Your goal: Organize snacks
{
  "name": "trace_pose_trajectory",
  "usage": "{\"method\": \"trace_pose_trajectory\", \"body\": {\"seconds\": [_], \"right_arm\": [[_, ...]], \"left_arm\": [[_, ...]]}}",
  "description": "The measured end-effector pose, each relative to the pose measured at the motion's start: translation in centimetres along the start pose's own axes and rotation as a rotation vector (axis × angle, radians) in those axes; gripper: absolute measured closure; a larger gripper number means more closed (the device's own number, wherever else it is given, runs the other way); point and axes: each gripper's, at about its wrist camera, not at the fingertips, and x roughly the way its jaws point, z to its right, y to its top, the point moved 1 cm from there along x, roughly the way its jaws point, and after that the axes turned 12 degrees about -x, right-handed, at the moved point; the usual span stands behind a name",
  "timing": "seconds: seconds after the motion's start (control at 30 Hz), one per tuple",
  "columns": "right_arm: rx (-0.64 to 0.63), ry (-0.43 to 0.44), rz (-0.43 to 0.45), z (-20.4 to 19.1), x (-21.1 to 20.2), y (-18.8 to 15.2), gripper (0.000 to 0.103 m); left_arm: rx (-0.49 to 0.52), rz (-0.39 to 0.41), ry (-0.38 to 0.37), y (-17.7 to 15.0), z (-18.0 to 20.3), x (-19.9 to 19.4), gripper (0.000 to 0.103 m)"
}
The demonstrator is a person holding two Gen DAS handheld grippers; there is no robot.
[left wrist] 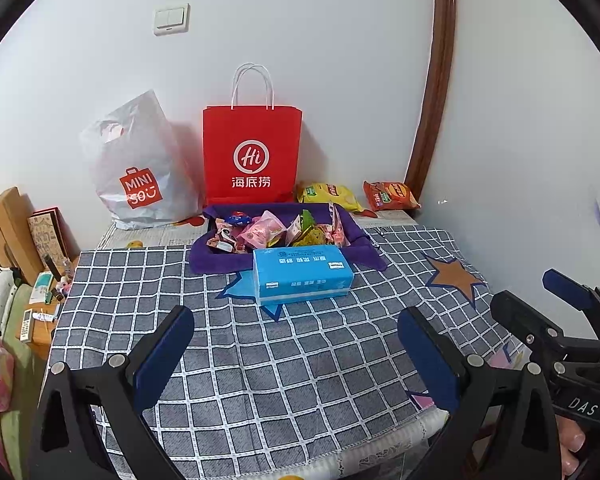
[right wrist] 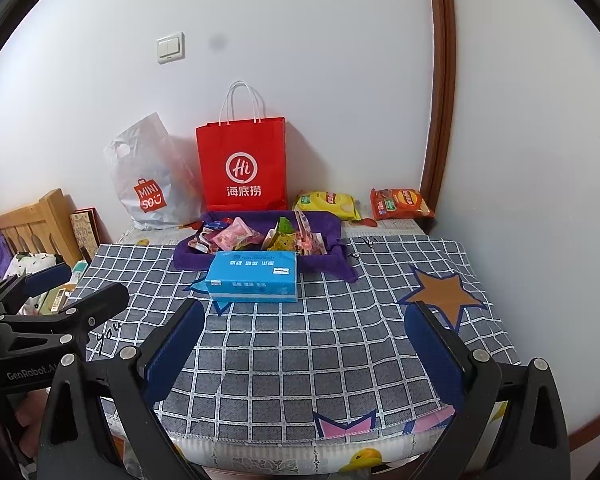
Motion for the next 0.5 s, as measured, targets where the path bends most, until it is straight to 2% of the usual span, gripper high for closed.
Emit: {"method": "trace_pose_trajectory", "body": {"seconds": [0.5], "right_arm": [[-0.004, 0.005, 0.012, -0.15, -0.42, 0.09, 0.004]], "left_arm": [[-0.003, 0.024, -0.002, 0.09, -0.22, -0.44, 0.0]]}}
